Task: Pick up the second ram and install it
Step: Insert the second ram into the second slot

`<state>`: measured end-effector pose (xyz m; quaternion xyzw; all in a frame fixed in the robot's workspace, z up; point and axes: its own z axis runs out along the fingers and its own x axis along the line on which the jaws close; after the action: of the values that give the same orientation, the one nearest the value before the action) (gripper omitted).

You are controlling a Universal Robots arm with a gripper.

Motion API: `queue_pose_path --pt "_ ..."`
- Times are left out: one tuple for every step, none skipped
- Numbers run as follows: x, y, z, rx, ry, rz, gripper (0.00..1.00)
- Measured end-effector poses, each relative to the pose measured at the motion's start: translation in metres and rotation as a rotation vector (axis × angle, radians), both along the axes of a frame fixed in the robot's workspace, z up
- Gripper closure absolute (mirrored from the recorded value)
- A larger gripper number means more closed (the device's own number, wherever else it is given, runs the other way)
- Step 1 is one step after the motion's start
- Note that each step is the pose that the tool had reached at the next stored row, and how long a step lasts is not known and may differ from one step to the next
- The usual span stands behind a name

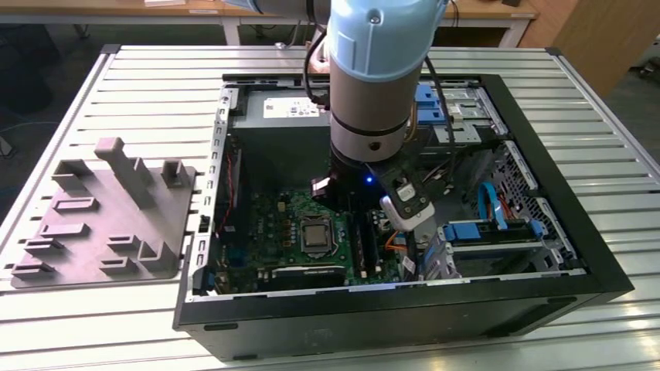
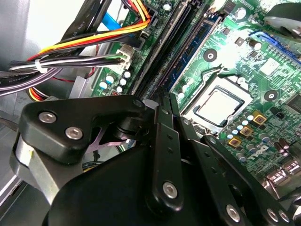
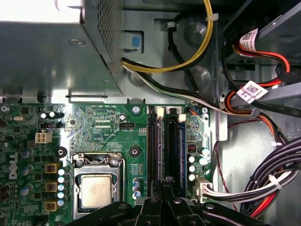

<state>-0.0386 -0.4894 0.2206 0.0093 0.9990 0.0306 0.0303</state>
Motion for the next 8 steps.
queue_pose_path --pt "0.0 0.0 0.0003 0.0003 -0.0001 0.0 0.88" --pt "0.0 0.0001 0.0011 0.0006 -0.0002 0.0 0.88" --pt "0.0 0.0 0.0022 0.0001 -0.0001 0.0 0.88" --pt "0.0 0.0 0.0033 -0.0004 0.0001 0.0 0.88" --pt "0.0 0.0 0.0041 -0.001 0.0 0.0 0.88" --pt "0.0001 0.0 0.0047 -0.0023 0.0 0.0 0.88" --pt "0.0 0.0 0.0052 -0.0042 0.0 0.0 0.88" --pt "0.0 0.0 0.0055 -0.0065 0.0 0.0 0.88"
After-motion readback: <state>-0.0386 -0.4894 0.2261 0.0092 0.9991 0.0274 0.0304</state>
